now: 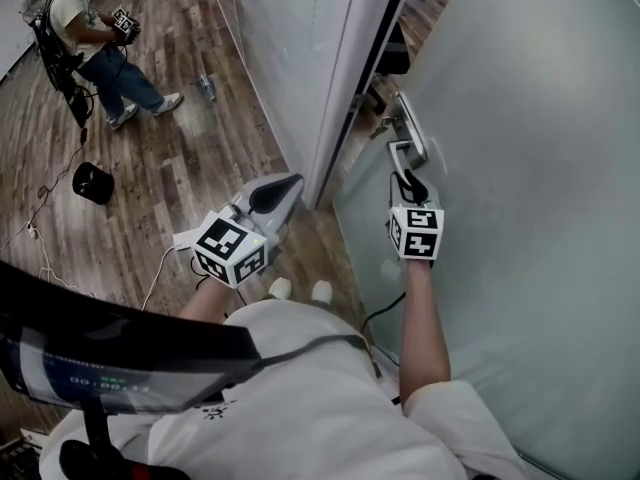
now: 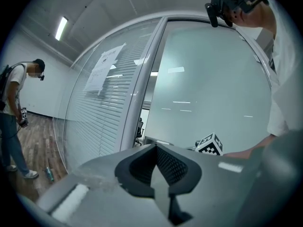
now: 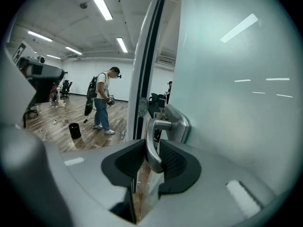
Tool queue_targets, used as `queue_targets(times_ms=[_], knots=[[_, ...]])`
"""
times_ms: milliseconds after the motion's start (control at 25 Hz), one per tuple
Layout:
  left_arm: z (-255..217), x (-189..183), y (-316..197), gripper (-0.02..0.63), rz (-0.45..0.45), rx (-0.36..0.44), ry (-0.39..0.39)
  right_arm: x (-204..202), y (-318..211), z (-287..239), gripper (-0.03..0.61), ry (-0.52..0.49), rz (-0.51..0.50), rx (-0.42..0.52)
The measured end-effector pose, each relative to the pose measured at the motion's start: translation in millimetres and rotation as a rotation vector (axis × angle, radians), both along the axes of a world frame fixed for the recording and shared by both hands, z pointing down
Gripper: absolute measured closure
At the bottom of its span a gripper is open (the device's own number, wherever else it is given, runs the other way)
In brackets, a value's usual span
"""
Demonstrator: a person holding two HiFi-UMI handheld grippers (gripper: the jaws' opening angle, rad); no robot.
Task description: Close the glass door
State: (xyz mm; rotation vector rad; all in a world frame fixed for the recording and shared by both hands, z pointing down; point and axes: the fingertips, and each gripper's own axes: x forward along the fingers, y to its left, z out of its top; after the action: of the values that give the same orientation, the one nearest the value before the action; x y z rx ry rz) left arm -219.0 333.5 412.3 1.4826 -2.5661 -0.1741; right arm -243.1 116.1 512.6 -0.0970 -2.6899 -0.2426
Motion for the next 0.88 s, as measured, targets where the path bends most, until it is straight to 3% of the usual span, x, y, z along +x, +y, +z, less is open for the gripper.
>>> queue_targets(times_ms=[360, 880], knots=[[1, 3, 8, 0.611, -0.003, 0.012, -0.004, 24, 60, 1, 0.482, -0.001, -0.080, -0.010], [-8, -1, -15, 0.611, 0.005, 0.001, 0.005, 33, 74, -9, 0.488, 0.015, -0.140, -0.007]])
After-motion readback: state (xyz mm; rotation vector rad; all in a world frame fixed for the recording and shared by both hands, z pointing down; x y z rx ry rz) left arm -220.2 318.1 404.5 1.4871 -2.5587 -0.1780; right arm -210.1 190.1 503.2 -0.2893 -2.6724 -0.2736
